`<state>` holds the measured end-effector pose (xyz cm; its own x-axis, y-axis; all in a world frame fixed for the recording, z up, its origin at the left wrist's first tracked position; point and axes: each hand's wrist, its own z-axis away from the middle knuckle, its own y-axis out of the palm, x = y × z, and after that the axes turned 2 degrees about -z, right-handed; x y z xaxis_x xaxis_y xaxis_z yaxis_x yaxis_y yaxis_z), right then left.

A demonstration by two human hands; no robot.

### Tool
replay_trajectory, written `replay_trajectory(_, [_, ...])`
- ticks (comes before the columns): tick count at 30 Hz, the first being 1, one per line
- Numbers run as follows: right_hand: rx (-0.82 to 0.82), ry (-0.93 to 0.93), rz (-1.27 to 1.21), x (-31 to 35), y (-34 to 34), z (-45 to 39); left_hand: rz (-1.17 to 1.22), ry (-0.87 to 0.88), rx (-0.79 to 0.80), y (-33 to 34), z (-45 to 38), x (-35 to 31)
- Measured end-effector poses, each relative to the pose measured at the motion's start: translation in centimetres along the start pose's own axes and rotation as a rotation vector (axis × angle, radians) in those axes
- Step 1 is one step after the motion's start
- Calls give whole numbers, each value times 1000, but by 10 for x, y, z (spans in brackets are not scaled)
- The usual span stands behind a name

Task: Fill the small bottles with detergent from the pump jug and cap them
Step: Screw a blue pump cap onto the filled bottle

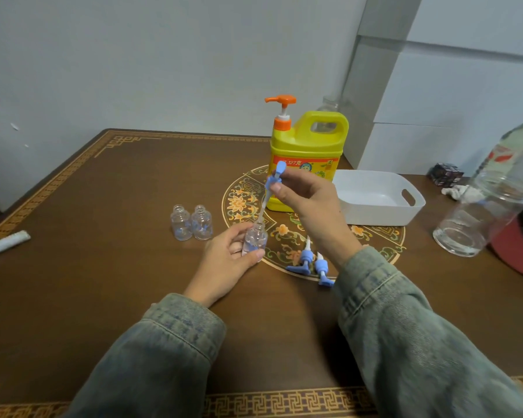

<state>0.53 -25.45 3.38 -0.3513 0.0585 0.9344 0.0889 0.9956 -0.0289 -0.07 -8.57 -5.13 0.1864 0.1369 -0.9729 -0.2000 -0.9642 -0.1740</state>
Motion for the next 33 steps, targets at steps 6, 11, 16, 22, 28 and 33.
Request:
replay_trajectory(6, [-7,6,33,-5,5,-1,-16,5,16,0,-1,1])
replay_trajectory(11, [-35,8,68,-9,0,-2,-14,28,18,-2,-3,2])
replay_trajectory(16, [25,48,71,-18,0,5,-11,36,25,-2,-5,3])
replay_trajectory(22, [85,56,292,-35,8,17,16,37,9,-1,-6,3])
replay_trajectory(28, [55,32,361,-36,7,21,-9,29,30,0,-5,5])
replay_trajectory(33, [21,-2,410,-35,7,23,-2,31,39,1,-4,2])
